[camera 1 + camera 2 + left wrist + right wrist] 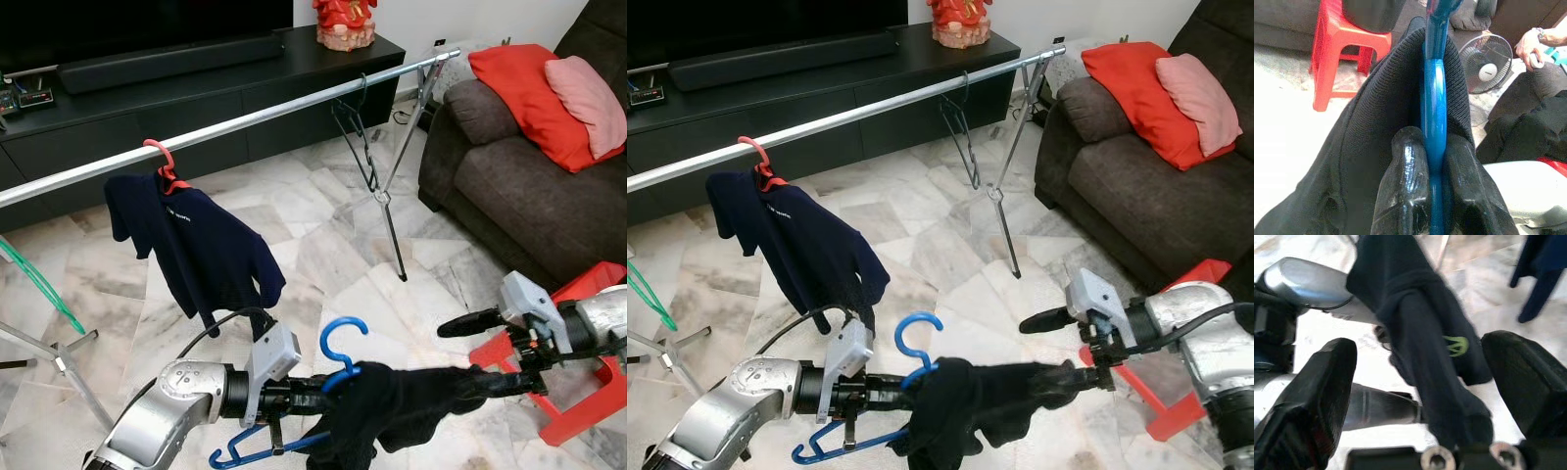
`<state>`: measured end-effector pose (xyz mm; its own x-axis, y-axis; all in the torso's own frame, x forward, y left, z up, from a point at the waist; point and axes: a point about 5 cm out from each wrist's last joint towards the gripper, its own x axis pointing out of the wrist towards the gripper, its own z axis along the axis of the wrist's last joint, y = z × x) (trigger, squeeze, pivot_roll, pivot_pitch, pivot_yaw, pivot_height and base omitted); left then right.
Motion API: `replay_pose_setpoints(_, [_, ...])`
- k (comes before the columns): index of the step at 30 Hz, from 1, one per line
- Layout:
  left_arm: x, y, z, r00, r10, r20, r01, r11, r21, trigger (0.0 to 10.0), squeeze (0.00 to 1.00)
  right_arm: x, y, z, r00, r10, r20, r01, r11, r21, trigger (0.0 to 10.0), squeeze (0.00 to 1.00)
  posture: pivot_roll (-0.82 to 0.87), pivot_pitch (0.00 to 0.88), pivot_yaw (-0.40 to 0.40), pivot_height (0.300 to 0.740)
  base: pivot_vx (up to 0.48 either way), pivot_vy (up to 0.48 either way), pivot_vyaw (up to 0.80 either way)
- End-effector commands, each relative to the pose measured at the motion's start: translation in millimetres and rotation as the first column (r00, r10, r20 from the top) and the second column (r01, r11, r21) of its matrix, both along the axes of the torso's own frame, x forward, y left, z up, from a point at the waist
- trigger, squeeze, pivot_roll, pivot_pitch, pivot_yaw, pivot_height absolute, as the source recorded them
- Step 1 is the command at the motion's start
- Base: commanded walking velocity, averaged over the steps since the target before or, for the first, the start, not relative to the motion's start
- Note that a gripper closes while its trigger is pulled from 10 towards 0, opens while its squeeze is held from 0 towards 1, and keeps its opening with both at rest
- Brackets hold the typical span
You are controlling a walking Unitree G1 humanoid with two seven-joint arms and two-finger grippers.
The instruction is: Hang hanger
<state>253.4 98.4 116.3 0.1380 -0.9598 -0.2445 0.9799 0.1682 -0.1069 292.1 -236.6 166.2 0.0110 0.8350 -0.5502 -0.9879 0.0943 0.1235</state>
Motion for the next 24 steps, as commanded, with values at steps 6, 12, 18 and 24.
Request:
replay_pose_setpoints(6, [-1.2, -9.4, 11.2, 0.995, -0.074, 0.068, 0.074, 0.997, 0.006, 10.0, 0.0, 14.6, 20.9, -14.6, 0.995, 0.017, 0.095, -0.015, 1.0, -0.027, 10.0, 0.0, -0.02, 0.153, -0.085, 0.74, 0.0, 0.0, 0.0])
replay_pose_setpoints(12, [-3.3, -10.9, 16.8, 0.991, -0.109, 0.076, 0.109, 0.994, 0.007, 10.0, 0.0, 3.8, 32.4, -24.5, 0.994, 0.109, 0.014, -0.109, 0.994, 0.031, 10.0, 0.0, -0.01, 0.141, -0.079, 0.74, 0.0, 0.0, 0.0])
replay_pose_setpoints(18, [-2.8, -14.5, 16.0, 0.99, -0.114, 0.081, 0.113, 0.994, 0.011, 10.0, 0.0, -2.7, 37.2, -35.2, 0.987, 0.158, -0.032, -0.157, 0.987, 0.024, 10.0, 0.0, -0.01, 0.133, -0.077, 0.74, 0.0, 0.0, 0.0])
replay_pose_setpoints(24, [-3.2, -17.6, 16.6, 0.989, -0.119, 0.087, 0.119, 0.993, 0.012, 10.0, 0.0, -3.5, 38.9, -45.8, 0.985, 0.166, -0.038, -0.167, 0.986, -0.008, 10.0, 0.0, 0.0, 0.13, -0.077, 0.74, 0.0, 0.0, 0.0])
